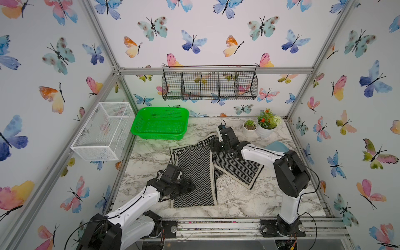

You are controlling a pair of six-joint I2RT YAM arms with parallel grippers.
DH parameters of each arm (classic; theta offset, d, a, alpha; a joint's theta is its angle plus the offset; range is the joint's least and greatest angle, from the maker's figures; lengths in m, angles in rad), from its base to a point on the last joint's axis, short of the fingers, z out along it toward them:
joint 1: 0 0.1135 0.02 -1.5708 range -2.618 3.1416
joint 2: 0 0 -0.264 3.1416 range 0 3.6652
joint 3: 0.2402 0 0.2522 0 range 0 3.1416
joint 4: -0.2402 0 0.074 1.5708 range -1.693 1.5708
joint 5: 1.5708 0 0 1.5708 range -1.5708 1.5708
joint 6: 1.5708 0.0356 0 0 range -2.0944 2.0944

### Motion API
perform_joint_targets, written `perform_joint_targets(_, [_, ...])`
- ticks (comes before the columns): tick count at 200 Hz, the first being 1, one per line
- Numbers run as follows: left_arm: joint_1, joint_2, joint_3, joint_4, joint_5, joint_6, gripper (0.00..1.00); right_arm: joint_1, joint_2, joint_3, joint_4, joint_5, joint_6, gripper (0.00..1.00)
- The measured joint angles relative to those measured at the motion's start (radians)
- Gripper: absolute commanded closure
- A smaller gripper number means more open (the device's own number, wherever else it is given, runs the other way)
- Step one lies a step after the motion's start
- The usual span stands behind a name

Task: Roll up the scarf and place it into the basket
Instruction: Adjust the scarf at the center of the board, then roll the scarf at the center of the board.

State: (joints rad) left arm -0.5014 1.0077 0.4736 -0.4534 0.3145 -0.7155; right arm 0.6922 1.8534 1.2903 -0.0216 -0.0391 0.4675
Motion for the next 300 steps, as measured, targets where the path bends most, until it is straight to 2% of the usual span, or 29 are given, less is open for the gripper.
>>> perform_joint_targets(30, [0.005,-0.028,0.098,-0.026,-0.022,-0.002,0.08,0.028,-0.190,-0.103,0.003,-0.049,-0.095,0.18])
perform_joint_targets(58, [0.047,0.000,0.198,0.003,-0.030,0.002,0.08,0.177,-0.302,-0.157,-0.056,-0.019,-0.186,0.19])
perform_joint_targets(86, [0.114,0.137,0.303,0.076,0.009,0.019,0.08,0.360,-0.368,-0.264,-0.108,0.031,-0.218,0.22])
perform_joint_targets(115, [0.164,0.329,0.387,0.159,0.104,0.037,0.08,0.460,-0.407,-0.375,-0.152,0.093,-0.226,0.24])
perform_joint_targets(153, [0.196,0.506,0.348,0.280,0.235,0.030,0.09,0.595,-0.392,-0.410,-0.203,0.187,-0.235,0.24])
perform_joint_targets(187, [0.243,0.567,0.313,0.314,0.291,0.031,0.09,0.696,-0.330,-0.368,-0.238,0.251,-0.271,0.26])
perform_joint_targets(250, [0.286,0.601,0.325,0.303,0.331,0.073,0.10,0.728,-0.154,-0.280,-0.294,0.305,-0.364,0.39])
perform_joint_targets(300, [0.290,0.615,0.340,0.294,0.363,0.087,0.10,0.730,-0.125,-0.277,-0.328,0.320,-0.406,0.44])
